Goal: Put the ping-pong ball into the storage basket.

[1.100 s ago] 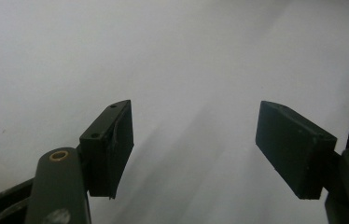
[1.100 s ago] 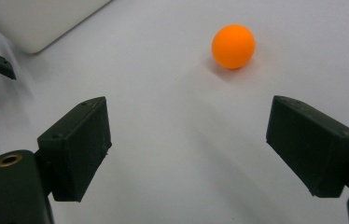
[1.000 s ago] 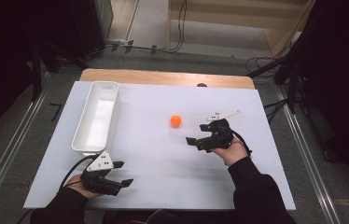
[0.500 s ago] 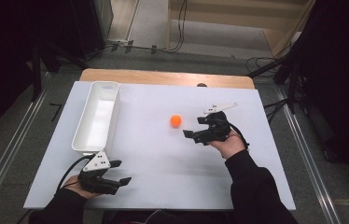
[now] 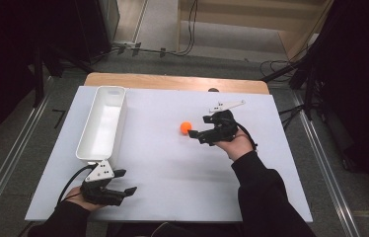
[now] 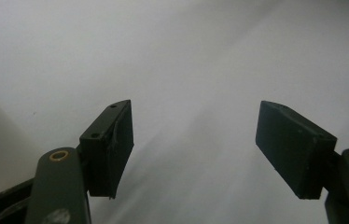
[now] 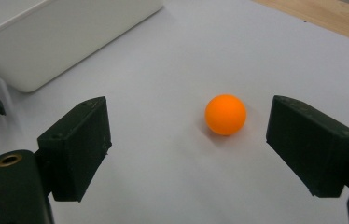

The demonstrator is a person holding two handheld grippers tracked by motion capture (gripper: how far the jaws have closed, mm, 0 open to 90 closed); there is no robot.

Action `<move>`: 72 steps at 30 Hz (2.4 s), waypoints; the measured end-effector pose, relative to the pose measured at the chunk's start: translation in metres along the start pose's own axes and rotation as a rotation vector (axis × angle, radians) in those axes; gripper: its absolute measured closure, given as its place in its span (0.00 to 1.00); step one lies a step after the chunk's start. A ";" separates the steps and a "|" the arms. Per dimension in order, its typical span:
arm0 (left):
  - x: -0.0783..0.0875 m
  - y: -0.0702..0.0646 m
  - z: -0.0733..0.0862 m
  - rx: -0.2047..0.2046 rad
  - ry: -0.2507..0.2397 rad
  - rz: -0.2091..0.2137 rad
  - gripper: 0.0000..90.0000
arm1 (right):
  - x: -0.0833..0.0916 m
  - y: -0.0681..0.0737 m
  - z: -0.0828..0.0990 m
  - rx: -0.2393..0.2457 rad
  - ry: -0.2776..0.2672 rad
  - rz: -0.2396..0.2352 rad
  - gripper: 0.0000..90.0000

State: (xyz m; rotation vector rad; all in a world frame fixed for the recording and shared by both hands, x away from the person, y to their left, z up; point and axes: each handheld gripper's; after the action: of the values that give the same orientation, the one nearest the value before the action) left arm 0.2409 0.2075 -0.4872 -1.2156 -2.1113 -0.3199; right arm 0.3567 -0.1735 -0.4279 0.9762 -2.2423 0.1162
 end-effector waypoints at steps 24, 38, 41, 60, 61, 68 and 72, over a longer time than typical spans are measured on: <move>0.006 -0.004 0.007 0.011 0.001 -0.017 0.31 | -0.037 -0.013 -0.026 0.011 0.025 0.009 0.14; 0.007 -0.005 0.008 0.008 0.004 -0.024 0.31 | -0.051 -0.022 -0.035 -0.016 0.015 0.013 0.14; 0.007 -0.005 0.008 0.008 0.006 -0.024 0.31 | -0.054 -0.023 -0.036 -0.020 0.012 0.015 0.14; 0.007 -0.006 0.009 0.005 0.009 -0.022 0.31 | -0.066 -0.030 -0.029 -0.026 -0.015 0.028 0.14; 0.007 -0.006 0.009 0.005 0.009 -0.021 0.31 | -0.067 -0.030 -0.028 -0.027 -0.016 0.032 0.14; 0.008 -0.006 0.010 0.001 0.012 -0.022 0.31 | -0.073 -0.029 -0.023 -0.024 -0.008 0.052 0.14; 0.008 -0.006 0.010 -0.002 0.013 -0.022 0.31 | -0.075 -0.031 -0.020 -0.027 -0.008 0.061 0.14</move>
State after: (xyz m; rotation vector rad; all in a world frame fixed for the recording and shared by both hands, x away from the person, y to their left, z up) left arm 0.2286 0.2148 -0.4881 -1.1885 -2.1153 -0.3388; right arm 0.4251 -0.1428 -0.4643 0.8957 -2.2759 0.1087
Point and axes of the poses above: each handheld gripper's, and its own axes: x roughly backward along the jaws, z roughly out of its underside, y roughly to its left, and after that the axes turned 1 degree about z, right-handed
